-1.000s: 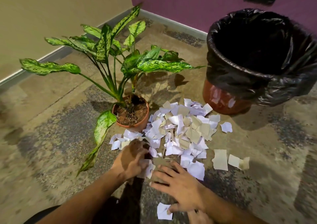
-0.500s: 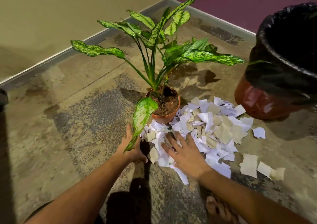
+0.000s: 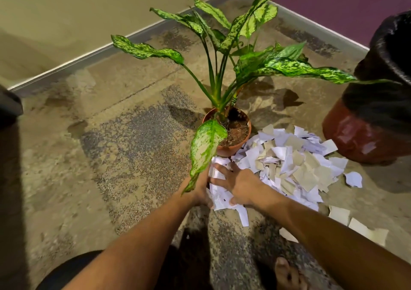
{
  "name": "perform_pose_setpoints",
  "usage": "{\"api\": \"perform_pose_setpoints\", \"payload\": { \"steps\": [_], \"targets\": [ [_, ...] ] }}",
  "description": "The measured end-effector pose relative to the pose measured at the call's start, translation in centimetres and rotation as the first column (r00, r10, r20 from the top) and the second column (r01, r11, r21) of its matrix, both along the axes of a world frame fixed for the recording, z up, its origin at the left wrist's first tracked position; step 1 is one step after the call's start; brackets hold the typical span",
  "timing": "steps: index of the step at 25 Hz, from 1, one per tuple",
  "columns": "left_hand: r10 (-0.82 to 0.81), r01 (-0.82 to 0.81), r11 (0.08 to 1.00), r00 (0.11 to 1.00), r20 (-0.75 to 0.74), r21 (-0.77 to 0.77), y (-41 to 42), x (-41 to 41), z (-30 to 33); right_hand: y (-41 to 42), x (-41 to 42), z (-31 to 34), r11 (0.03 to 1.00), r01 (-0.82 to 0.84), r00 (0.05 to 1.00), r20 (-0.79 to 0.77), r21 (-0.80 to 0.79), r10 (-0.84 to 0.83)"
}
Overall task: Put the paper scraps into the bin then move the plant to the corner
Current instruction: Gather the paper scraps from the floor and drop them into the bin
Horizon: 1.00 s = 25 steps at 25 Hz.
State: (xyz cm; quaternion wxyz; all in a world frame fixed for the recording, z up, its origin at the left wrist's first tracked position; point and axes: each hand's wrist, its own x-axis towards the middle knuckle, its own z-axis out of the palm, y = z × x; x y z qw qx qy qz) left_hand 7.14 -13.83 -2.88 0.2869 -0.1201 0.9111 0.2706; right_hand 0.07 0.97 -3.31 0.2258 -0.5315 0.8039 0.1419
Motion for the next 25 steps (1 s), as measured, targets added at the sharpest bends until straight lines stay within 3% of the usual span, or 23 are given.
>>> {"api": "perform_pose_setpoints", "payload": {
  "steps": [5, 8, 13, 18, 20, 25],
  "targets": [
    [-0.029, 0.020, 0.998, 0.987, -0.158, -0.055, 2.6, -0.1, 0.2, 1.7, 0.4, 0.1, 0.997, -0.009, 1.000, -0.027, -0.071, 0.007],
    [0.009, -0.009, 1.000, 0.974, -0.228, -0.002, 4.1, -0.5, -0.2, 3.8, 0.3, 0.8, 0.994, 0.018, 0.997, -0.069, -0.108, -0.026],
    [0.243, -0.187, 0.965, 0.899, -0.365, 0.183, 5.9, -2.5, 0.4, 8.0, -1.3, 1.8, 0.957, 0.245, 0.956, -0.127, -0.155, -0.265],
    [0.194, -0.154, 0.977, 0.929, -0.316, 0.146, 7.8, -4.0, 1.1, 12.0, -2.0, 2.7, 0.852, 0.447, 0.863, -0.120, -0.272, -0.491],
    [0.125, -0.109, 0.992, 0.914, -0.387, 0.063, 8.3, -3.9, 1.0, 13.3, -2.2, 2.9, 0.760, 0.533, 0.797, -0.080, -0.372, -0.598],
    [0.196, -0.137, 0.978, 0.866, -0.460, 0.159, 9.9, -4.5, 2.9, 16.2, -2.7, 4.2, 0.587, 0.641, 0.687, 0.030, -0.494, -0.726]
  ]
}}
